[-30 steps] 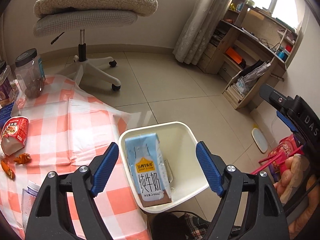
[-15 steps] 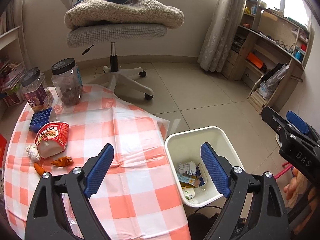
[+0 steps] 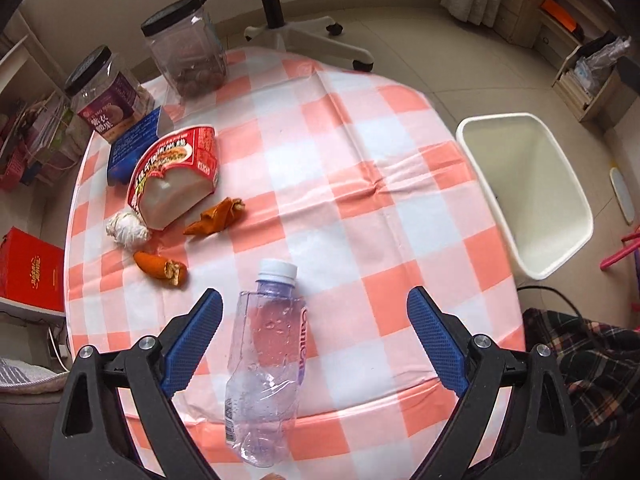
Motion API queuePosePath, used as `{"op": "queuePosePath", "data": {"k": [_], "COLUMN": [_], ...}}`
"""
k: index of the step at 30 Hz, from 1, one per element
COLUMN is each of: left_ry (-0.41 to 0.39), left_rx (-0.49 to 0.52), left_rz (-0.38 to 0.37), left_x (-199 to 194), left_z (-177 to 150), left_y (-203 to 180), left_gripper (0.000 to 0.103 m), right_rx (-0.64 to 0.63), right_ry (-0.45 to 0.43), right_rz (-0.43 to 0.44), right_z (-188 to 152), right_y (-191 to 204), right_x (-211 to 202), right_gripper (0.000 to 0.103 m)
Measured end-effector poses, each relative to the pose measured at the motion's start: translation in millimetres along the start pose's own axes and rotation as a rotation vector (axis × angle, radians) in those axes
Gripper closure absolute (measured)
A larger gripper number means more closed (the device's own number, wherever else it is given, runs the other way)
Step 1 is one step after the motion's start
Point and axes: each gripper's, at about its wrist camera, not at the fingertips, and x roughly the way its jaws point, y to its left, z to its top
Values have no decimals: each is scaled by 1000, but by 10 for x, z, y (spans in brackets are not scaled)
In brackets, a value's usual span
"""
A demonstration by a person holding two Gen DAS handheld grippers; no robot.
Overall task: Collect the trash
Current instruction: 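Carry the carton and tissue ball to the white bin and release them, then grasp the clear plastic water bottle with the left gripper, then grasp the curled orange peel with the right gripper while the left holds the bottle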
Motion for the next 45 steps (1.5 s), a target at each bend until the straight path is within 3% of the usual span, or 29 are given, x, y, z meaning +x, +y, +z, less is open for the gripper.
{"op": "queuePosePath", "data": {"k": [8,9,12,13,19,24,28,33,37,43,45], "left_ry": [170,177,193,192,86,-59,-172,-301,-337,-321,-312], "left_rx": [-54,-44,-9,-4,-91,-247,-373,-441,-470,-486,-489], "left_rz": [-4,-5,-70,-95,-150,-108,-86,-91,-101,-103,-101], "left_x": [658,699,738,729,398,-119,-499,-881,-984,-941,-907], "left_z": [-279,-305,-405,-448,-710,-883,-776,-760,-759,-799,-813], "left_y": [371,373,375,386,768,1389,1820,2083,2178,2228,2228], "left_gripper": [13,16,40,41,42,42,42,41,41,41,41], "right_rx": [-27,-29,-36,-40,-103,-209,-297,-435,-485,-470,-456], "right_ry": [89,102,129,138,172,178,211,227,265,284,295], "right_rz": [48,58,81,94,159,251,322,384,407,427,438], "right_z": [12,13,9,1,-78,-221,-383,-497,-540,-630,-660], "right_y": [373,420,587,652,1161,1691,2100,2560,2748,2868,2884], "right_x": [268,306,406,433,600,706,880,1070,1361,1681,1743], "right_gripper": [7,7,7,7,7,7,7,17,23,31,46]}}
